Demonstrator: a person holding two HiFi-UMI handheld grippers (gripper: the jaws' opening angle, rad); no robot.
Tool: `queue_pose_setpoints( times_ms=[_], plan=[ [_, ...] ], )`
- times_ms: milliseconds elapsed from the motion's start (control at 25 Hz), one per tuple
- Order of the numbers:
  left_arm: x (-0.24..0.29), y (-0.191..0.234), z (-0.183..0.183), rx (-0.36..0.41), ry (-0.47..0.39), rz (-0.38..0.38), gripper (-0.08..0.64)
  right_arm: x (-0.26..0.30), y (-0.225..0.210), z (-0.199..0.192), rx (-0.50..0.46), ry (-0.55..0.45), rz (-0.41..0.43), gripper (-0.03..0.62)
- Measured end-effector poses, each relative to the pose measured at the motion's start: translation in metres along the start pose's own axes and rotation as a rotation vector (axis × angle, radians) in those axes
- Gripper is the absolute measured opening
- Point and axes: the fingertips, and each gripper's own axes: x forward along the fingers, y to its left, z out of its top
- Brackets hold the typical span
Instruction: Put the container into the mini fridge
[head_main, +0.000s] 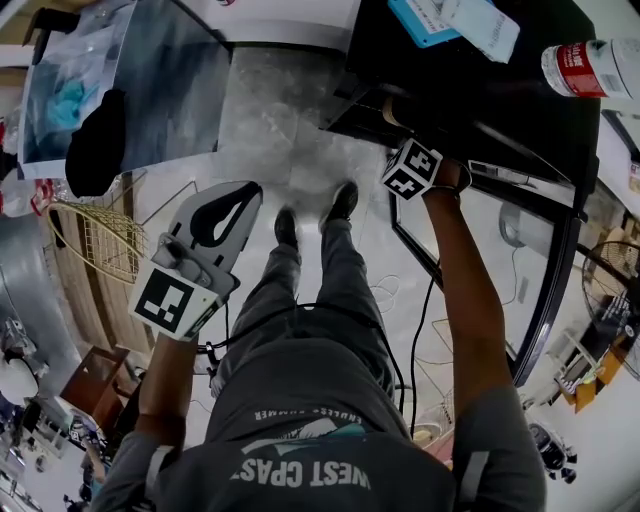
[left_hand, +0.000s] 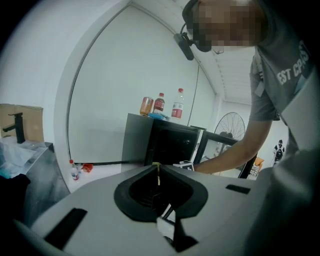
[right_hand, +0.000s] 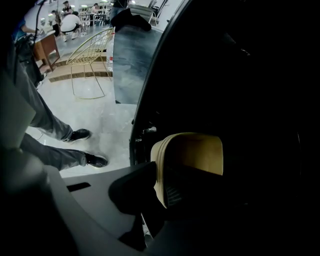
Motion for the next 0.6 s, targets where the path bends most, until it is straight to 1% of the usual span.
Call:
queue_pose_setpoints(
  times_ms=[240, 360, 600],
  plan=[
    [0.006, -0.001, -0.009, -0.015, 0.024, -0.002, 0.026, 0.011, -0.014, -0.003, -0.038, 0.006, -0.053, 0.067],
    [0.010, 0.000, -0.009, -0.020, 0.018, -0.001, 0.026, 0.017, -0.024, -0.004, -0.056, 0.011, -0.077, 0.067],
    [0.012, 0.001, -0.014, -0.027, 0.027, 0.000, 0.026, 0.024, -0.036, -0.002, -0.082, 0.019, -0.100, 0.074]
  ],
)
